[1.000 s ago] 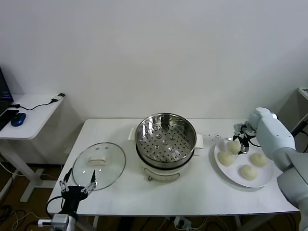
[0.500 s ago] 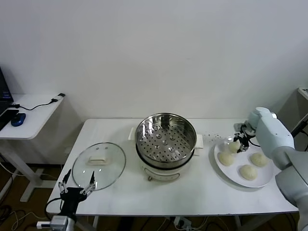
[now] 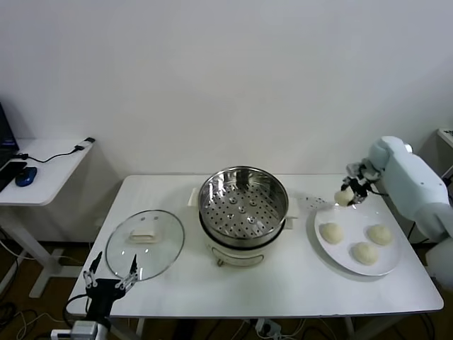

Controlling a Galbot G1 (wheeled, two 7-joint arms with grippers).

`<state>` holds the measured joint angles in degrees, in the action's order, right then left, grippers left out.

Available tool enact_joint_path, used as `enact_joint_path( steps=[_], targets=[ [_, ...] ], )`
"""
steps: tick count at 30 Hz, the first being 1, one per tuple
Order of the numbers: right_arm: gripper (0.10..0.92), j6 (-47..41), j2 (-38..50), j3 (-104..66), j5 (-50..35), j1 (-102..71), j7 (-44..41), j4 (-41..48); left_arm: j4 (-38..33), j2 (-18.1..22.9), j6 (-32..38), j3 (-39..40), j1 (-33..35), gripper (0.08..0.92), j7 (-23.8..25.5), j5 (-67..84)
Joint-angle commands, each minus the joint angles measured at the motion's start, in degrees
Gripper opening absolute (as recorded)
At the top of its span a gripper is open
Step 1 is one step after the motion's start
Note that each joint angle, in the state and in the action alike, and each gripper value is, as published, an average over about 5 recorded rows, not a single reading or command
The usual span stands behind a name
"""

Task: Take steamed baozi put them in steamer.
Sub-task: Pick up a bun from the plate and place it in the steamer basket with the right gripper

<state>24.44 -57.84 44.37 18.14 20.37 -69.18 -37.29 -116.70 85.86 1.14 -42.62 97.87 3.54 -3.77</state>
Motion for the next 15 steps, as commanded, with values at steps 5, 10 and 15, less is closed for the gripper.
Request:
enact_joint_path(
  steps=[5, 10, 15],
  targets=[
    [0.594, 8.1, -4.6, 23.1, -15.0, 20.8, -1.5, -17.9, -0.5, 0.2, 0.3, 0.1, 1.1, 0.823, -0.2, 0.2],
    [0.594, 12.1, -8.8, 21.9, -6.9, 19.4, -0.3, -25.7, -0.7, 0.2, 0.4, 0.0, 1.3, 0.823, -0.2, 0.4],
    [0.592, 16.6, -11.8, 18.4, 5.9, 12.1, 1.4, -29.8, -0.7, 0.1, 0.4, -0.4, 1.6, 0.823, -0.3, 0.8]
  ],
)
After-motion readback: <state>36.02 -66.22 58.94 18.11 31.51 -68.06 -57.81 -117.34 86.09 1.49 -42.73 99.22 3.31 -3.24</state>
